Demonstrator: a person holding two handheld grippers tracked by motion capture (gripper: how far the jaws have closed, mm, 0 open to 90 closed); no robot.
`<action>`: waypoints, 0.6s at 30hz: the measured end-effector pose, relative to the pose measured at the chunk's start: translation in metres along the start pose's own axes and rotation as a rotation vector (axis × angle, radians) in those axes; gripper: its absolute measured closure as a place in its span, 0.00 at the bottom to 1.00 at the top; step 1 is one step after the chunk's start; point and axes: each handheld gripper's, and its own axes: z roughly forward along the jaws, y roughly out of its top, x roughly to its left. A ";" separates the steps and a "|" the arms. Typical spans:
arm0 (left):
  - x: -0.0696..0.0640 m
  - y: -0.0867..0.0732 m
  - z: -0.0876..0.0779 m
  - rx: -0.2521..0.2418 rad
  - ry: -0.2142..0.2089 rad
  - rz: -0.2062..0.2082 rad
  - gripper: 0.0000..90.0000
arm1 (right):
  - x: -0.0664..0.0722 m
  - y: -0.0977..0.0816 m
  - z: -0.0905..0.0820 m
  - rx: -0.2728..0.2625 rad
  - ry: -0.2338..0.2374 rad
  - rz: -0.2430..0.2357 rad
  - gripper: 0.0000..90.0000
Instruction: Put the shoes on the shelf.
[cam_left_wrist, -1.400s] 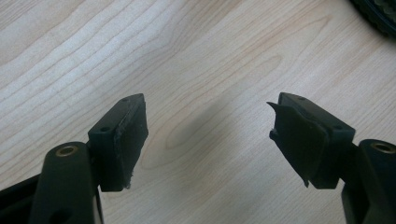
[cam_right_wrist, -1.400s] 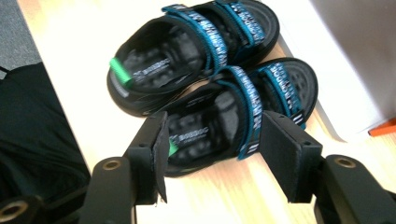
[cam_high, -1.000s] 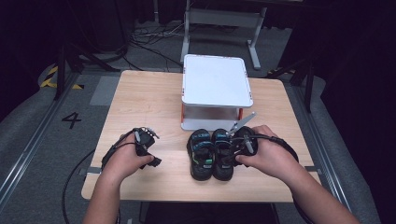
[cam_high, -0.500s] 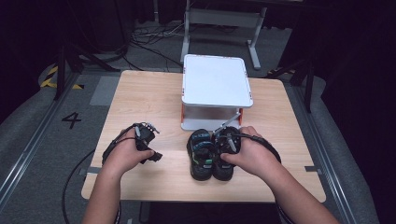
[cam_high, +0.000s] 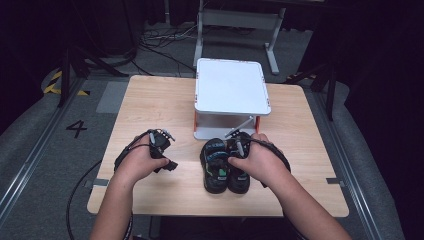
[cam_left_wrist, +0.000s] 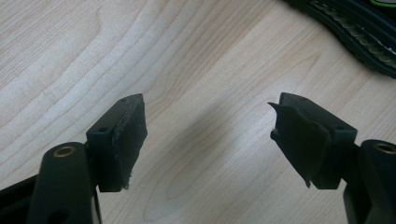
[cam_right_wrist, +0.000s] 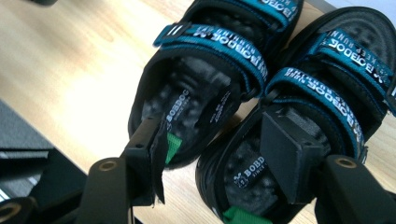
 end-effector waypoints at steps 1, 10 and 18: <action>0.000 0.000 -0.001 -0.001 -0.002 0.003 0.29 | 0.000 0.000 0.001 0.006 -0.009 0.012 0.46; -0.003 -0.006 -0.004 0.000 0.003 -0.002 0.29 | -0.004 0.002 0.014 0.026 -0.089 0.125 0.44; 0.000 -0.023 -0.007 0.009 0.019 -0.041 0.29 | -0.003 0.001 0.040 0.111 -0.073 0.100 0.59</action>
